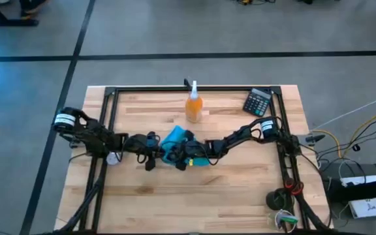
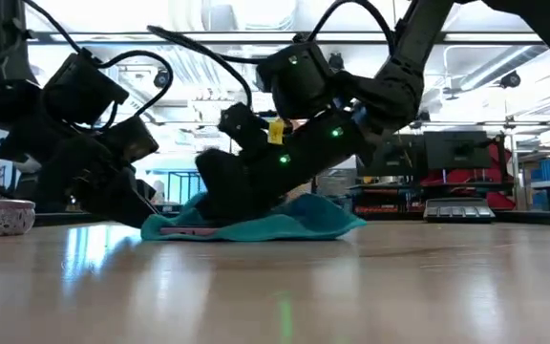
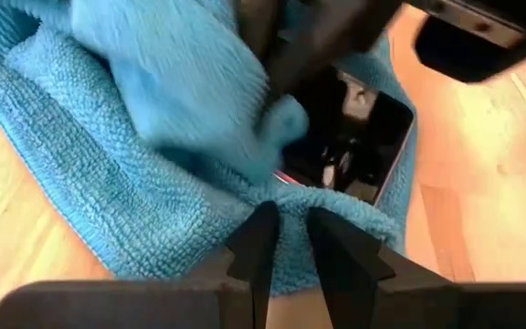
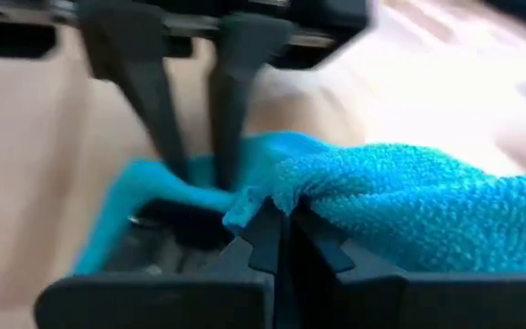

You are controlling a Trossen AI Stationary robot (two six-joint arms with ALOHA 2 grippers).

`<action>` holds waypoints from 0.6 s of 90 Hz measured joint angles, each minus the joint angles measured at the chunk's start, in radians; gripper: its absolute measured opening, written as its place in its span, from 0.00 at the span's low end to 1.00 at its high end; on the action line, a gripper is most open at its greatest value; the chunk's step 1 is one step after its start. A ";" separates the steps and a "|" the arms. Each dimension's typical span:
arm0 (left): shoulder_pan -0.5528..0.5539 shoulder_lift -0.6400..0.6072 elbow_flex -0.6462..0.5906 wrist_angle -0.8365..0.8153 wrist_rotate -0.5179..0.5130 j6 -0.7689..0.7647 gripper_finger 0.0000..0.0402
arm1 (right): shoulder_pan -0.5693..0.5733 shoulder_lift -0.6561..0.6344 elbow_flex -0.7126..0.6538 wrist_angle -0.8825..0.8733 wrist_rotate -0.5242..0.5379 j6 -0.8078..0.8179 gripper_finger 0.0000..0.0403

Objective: Apply microfiber cloth
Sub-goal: Wipe the front of the pink cellphone using microfiber cloth

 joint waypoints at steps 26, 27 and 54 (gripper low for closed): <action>0.000 0.000 -0.002 0.004 0.001 0.002 0.16 | 0.000 -0.103 -0.099 0.006 -0.188 -0.045 0.00; 0.000 0.000 -0.002 0.005 -0.001 0.003 0.16 | 0.001 -0.103 -0.099 0.010 -0.209 -0.043 0.00; 0.000 0.000 -0.002 0.006 -0.018 0.016 0.16 | 0.024 -0.083 -0.101 0.016 -0.426 0.010 0.00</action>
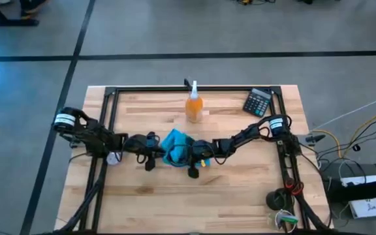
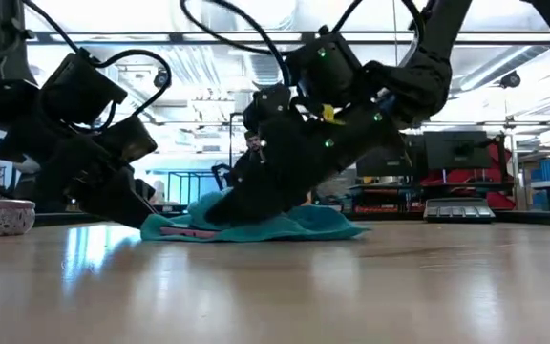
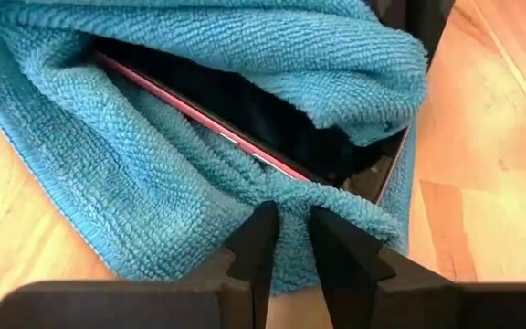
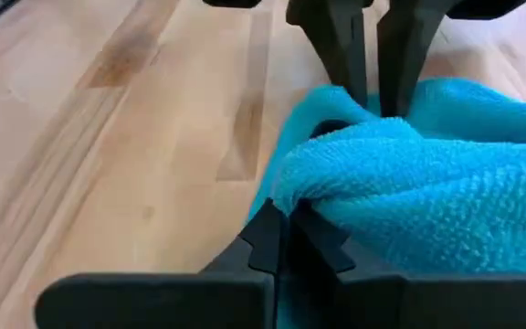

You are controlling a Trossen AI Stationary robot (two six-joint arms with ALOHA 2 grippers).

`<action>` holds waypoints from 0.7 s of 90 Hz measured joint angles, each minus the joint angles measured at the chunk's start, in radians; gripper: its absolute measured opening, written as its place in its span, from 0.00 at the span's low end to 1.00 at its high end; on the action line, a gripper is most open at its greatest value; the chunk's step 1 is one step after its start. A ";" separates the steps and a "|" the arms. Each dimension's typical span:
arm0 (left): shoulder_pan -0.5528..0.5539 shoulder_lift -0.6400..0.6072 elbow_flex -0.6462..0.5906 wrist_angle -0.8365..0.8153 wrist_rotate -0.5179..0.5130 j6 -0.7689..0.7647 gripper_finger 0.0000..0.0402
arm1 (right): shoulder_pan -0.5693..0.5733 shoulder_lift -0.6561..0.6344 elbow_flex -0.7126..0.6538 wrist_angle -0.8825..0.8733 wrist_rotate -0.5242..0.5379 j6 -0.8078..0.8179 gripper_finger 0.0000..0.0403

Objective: Apply microfiber cloth
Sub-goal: Wipe the front of the pink cellphone using microfiber cloth

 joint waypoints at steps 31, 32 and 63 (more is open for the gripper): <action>0.000 0.000 -0.002 0.010 -0.003 0.000 0.16 | 0.002 0.015 0.013 0.014 -0.035 -0.021 0.00; 0.000 0.000 -0.002 0.010 -0.003 0.000 0.16 | 0.000 0.017 0.015 0.015 -0.035 -0.021 0.00; 0.000 0.000 -0.002 0.014 -0.004 0.011 0.16 | -0.027 0.086 0.115 0.011 -0.032 -0.048 0.00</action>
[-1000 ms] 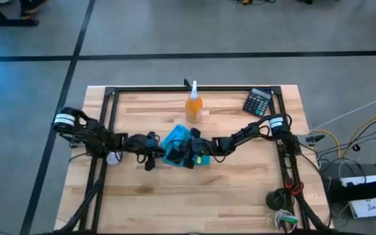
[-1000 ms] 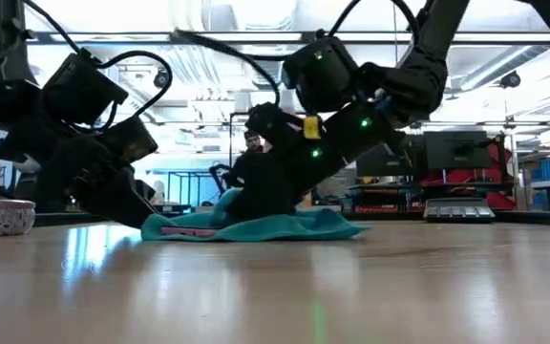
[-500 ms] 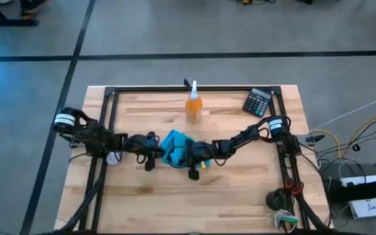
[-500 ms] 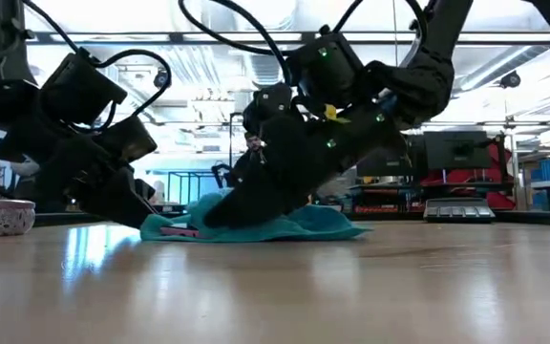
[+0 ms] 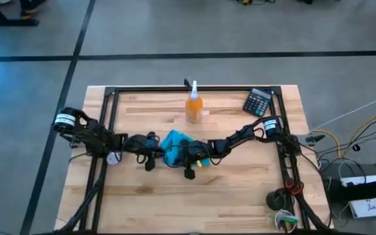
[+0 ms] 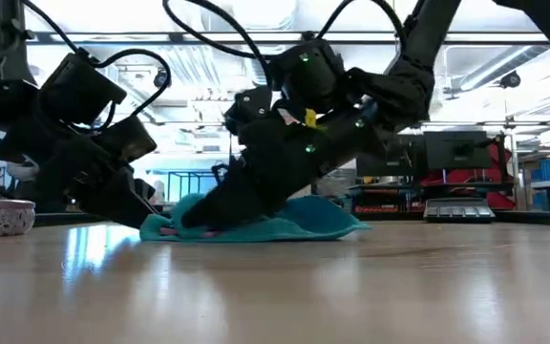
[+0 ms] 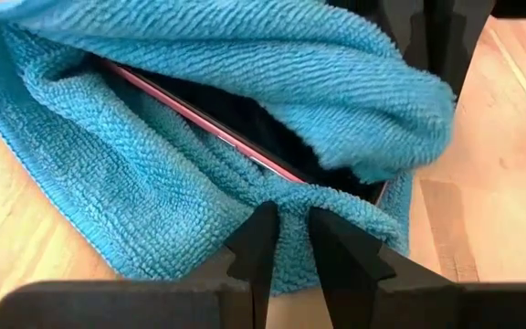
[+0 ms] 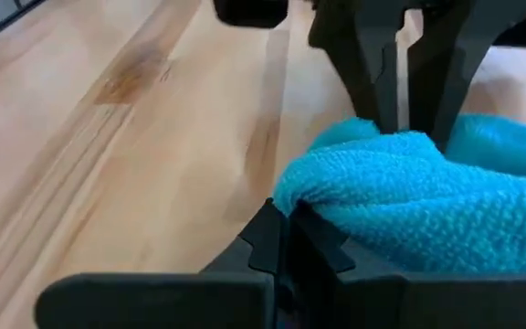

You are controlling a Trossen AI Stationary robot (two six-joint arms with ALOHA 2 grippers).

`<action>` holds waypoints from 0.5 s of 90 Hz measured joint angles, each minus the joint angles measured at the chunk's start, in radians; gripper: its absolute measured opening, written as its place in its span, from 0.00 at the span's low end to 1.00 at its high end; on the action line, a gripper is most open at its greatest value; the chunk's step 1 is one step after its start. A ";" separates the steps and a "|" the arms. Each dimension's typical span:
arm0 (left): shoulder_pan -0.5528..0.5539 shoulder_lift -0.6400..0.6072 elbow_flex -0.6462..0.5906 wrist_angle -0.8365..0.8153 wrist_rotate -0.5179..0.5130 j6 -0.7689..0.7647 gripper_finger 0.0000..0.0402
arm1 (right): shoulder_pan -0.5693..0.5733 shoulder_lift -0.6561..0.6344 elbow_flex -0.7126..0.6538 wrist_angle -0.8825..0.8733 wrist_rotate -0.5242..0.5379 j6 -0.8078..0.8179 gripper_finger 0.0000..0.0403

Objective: Apply microfiber cloth
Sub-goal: Wipe the front of the pink cellphone using microfiber cloth

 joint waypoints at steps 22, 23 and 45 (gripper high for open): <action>0.000 0.000 0.000 0.000 -0.001 0.000 0.16 | -0.031 0.032 0.044 0.003 0.003 0.012 0.00; 0.000 0.000 0.000 0.000 -0.001 0.000 0.16 | -0.031 0.032 0.045 0.003 0.003 0.013 0.00; 0.000 -0.001 0.000 -0.006 -0.001 0.000 0.15 | -0.040 0.025 0.041 -0.023 0.177 0.014 0.00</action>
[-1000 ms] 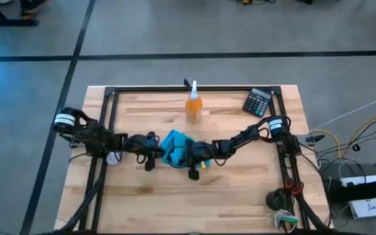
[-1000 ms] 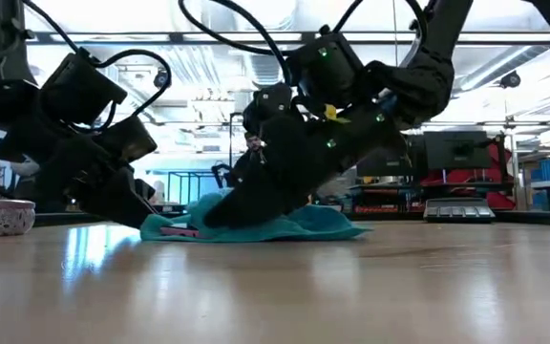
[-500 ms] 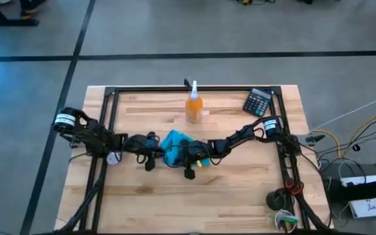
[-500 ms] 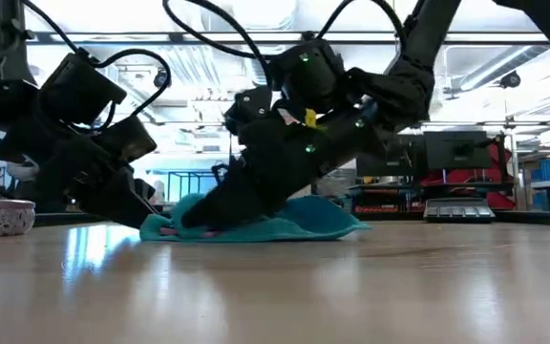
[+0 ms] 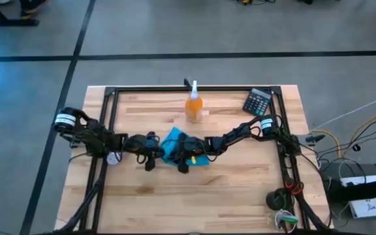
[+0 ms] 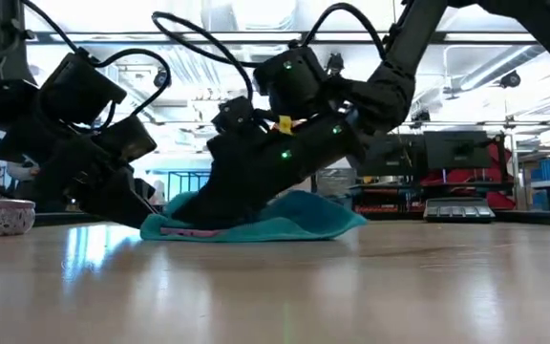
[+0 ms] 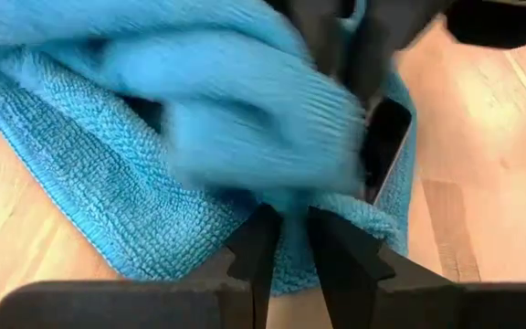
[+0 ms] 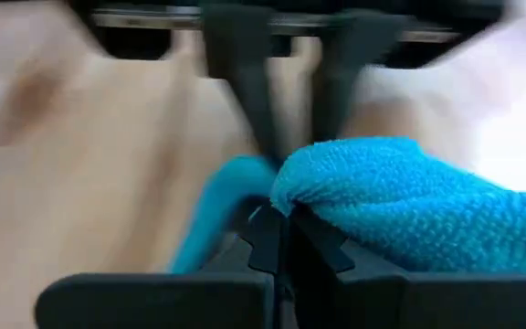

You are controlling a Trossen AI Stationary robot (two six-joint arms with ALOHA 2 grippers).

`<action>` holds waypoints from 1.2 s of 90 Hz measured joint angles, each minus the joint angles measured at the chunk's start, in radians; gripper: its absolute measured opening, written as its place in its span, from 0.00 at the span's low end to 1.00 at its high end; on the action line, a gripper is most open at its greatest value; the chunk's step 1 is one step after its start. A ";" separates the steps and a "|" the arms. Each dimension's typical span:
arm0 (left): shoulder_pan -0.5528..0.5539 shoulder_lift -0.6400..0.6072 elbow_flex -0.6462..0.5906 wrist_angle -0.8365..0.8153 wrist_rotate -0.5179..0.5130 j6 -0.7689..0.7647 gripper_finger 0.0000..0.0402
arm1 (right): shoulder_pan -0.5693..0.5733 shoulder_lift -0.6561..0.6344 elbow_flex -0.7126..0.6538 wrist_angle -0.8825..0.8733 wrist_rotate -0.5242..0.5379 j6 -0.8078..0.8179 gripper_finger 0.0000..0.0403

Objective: Apply microfiber cloth
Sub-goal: Wipe the front of the pink cellphone using microfiber cloth

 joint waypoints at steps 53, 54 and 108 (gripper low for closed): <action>-0.001 -0.001 -0.009 -0.002 0.011 -0.040 0.15 | -0.062 -0.135 -0.219 -0.001 0.237 -0.009 0.00; -0.001 -0.001 -0.009 -0.002 0.011 -0.040 0.15 | -0.063 -0.141 -0.225 -0.002 0.241 -0.010 0.00; -0.001 -0.005 -0.014 0.013 0.011 -0.026 0.15 | -0.065 -0.379 -0.404 0.021 0.216 -0.031 0.00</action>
